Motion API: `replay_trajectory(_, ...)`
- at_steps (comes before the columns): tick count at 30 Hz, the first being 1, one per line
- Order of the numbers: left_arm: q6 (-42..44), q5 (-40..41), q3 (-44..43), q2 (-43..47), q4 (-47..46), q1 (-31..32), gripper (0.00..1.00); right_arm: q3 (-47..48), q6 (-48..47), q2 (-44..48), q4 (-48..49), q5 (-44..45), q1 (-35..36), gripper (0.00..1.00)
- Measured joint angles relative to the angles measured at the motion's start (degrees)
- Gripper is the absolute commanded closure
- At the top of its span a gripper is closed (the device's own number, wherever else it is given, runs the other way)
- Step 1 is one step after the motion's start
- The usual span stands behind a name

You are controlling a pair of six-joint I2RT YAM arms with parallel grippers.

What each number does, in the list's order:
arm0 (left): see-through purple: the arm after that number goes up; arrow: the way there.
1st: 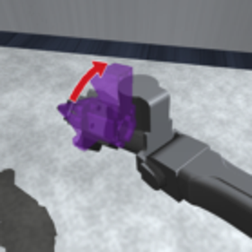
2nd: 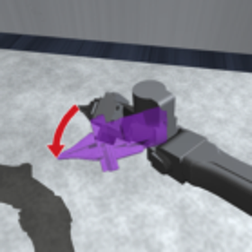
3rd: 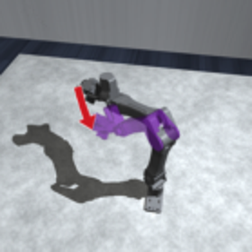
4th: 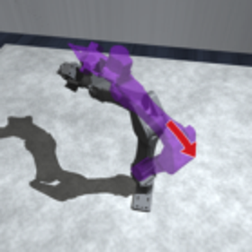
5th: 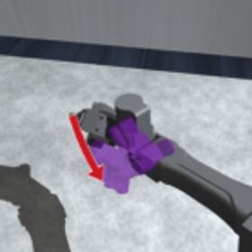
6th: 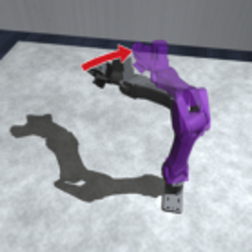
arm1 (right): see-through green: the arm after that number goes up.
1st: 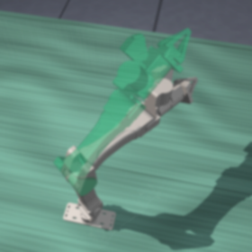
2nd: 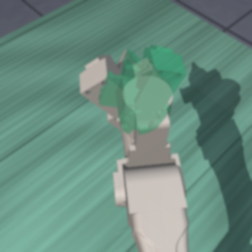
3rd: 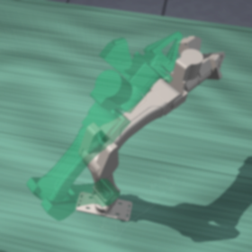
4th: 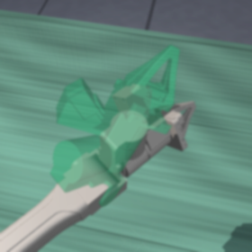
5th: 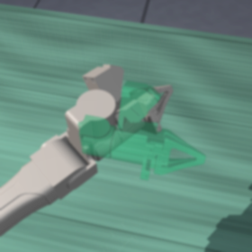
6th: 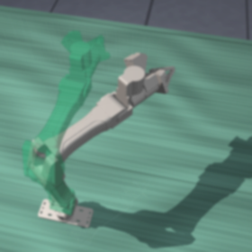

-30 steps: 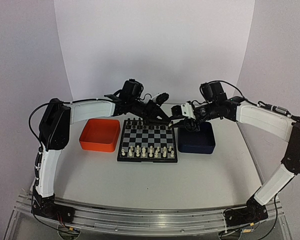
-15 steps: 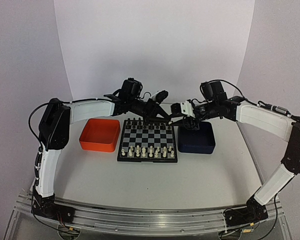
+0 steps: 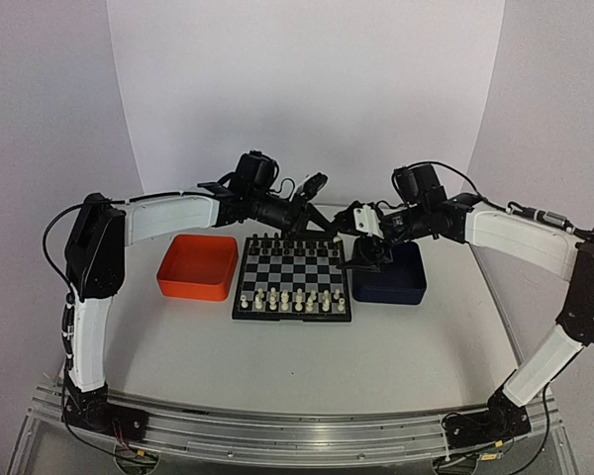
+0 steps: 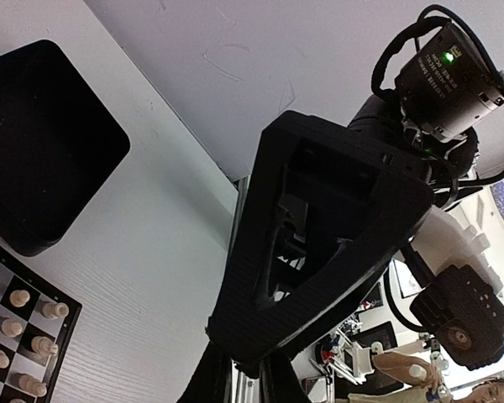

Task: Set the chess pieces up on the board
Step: Place the chess piece on the chessboard.

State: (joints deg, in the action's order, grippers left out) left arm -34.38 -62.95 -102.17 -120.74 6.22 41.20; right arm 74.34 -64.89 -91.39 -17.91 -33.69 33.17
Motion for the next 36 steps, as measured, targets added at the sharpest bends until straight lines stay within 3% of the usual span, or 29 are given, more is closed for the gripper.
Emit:
replay_trajectory(6, 5.17, 9.0, 4.46, 4.54, 1.21, 0.52, 1.0, -0.14, 0.68, 0.25, -0.11, 0.59, 0.84, 0.09)
replay_trajectory(15, 13.54, 35.25, 16.44, 14.43, 2.65, 1.11, 1.0, -0.12, 8.03, 6.34, 1.91, 2.54, 2.16, 0.06)
replay_trajectory(21, 15.56, 52.46, 27.96, 22.89, 1.55, 1.12, 1.0, -0.95, 17.54, 9.75, 5.73, 13.51, 2.22, 0.05)
replay_trajectory(27, 16.45, 65.85, 40.83, 30.86, -1.33, 1.19, 1.0, -9.11, 29.07, 15.98, 11.01, 25.14, 2.22, 0.04)
replay_trajectory(36, 16.58, 76.09, 49.17, 31.84, -4.08, 1.99, 1.0, -18.98, 40.06, 22.19, 11.98, 35.04, 2.22, 0.03)
